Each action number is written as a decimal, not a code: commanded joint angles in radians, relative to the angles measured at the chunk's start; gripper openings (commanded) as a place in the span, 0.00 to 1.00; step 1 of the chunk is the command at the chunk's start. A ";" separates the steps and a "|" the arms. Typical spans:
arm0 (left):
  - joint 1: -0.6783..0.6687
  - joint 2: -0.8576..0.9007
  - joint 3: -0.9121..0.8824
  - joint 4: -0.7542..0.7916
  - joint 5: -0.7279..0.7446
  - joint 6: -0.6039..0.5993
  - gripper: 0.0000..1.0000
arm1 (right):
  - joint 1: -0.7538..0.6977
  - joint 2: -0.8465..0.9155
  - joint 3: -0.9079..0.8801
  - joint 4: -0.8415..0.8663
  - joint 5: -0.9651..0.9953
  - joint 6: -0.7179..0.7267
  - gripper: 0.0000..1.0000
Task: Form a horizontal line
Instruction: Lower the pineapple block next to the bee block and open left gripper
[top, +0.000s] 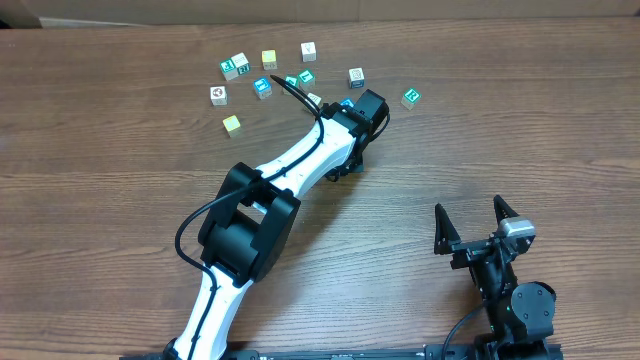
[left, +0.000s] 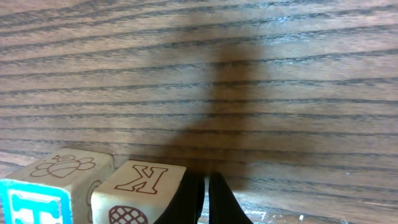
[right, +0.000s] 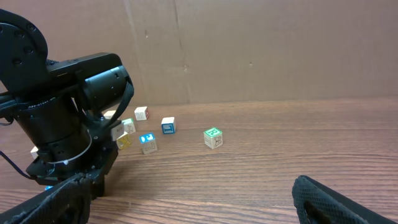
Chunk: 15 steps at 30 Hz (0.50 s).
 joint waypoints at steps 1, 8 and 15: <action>0.008 0.020 0.008 -0.011 -0.027 -0.003 0.04 | 0.004 -0.003 -0.010 0.006 0.005 0.004 1.00; 0.008 0.020 0.008 -0.014 -0.028 -0.003 0.04 | 0.004 -0.003 -0.010 0.006 0.005 0.004 1.00; 0.011 0.020 0.008 -0.021 -0.045 -0.003 0.04 | 0.004 -0.003 -0.010 0.006 0.005 0.004 1.00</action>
